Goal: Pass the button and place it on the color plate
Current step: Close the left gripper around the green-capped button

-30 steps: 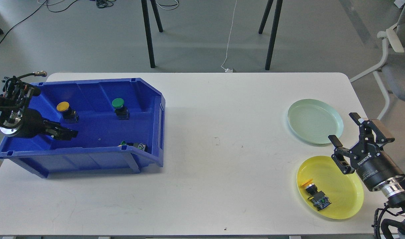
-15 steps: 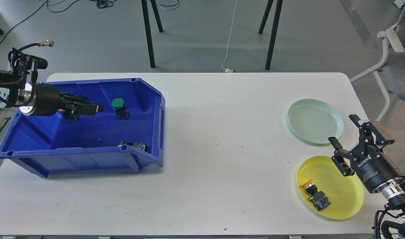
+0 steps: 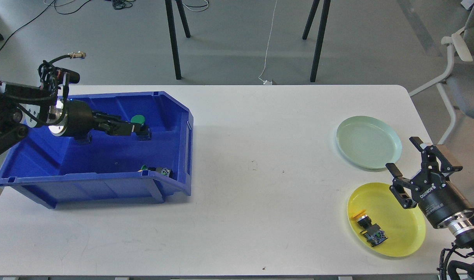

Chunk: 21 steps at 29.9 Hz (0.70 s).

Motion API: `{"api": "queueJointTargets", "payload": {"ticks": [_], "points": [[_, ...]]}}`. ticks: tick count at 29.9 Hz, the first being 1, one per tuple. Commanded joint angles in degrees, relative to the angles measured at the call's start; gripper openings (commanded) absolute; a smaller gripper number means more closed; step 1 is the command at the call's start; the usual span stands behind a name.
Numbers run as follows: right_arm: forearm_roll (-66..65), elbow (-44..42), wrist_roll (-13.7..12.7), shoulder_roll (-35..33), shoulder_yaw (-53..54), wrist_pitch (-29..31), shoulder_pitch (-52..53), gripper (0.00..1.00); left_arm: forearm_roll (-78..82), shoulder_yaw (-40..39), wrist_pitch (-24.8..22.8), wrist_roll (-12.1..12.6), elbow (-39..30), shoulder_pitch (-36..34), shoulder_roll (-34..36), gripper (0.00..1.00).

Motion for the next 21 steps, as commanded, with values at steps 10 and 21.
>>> {"api": "queueJointTargets", "payload": {"ticks": [10,21], "points": [[0.00,-0.36,0.02,0.08,0.00,0.58,-0.35,0.91,0.02,0.01,0.01,0.00,4.44,0.94,-5.00,0.77],[0.00,-0.45,0.02,-0.01,0.17,1.10,-0.79,0.91,0.10,0.09,0.01,0.00,9.80,0.94,-9.13,0.78]]}}
